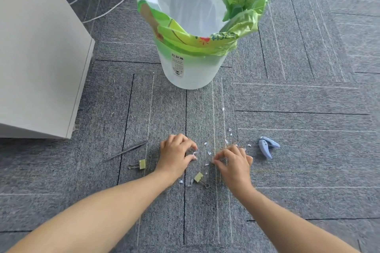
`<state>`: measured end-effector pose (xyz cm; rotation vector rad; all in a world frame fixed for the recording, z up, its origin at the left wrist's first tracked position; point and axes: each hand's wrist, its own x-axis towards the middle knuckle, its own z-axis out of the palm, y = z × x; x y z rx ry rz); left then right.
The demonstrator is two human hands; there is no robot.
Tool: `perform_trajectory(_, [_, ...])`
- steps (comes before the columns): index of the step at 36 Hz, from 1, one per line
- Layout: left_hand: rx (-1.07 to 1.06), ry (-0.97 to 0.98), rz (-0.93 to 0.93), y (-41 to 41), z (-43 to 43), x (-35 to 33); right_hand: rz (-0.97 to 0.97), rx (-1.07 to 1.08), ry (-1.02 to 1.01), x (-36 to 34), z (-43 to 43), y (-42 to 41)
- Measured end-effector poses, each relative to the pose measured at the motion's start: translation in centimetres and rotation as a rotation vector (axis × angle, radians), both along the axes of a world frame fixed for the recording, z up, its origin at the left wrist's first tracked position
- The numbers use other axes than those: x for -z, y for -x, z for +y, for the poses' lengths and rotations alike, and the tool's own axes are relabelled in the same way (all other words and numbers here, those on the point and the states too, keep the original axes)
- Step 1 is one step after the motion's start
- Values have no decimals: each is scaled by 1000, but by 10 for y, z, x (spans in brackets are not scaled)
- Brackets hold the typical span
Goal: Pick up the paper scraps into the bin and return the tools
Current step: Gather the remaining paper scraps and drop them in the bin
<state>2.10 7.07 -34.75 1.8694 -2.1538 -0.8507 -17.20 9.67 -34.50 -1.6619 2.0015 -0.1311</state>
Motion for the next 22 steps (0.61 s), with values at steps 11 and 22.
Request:
perform_trajectory(11, [12, -17, 3, 1, 1, 1, 8, -13, -19, 0, -13, -9])
perform_trajectory(22, [88, 14, -96, 3, 3, 0, 16, -9, -25, -2, -19, -12])
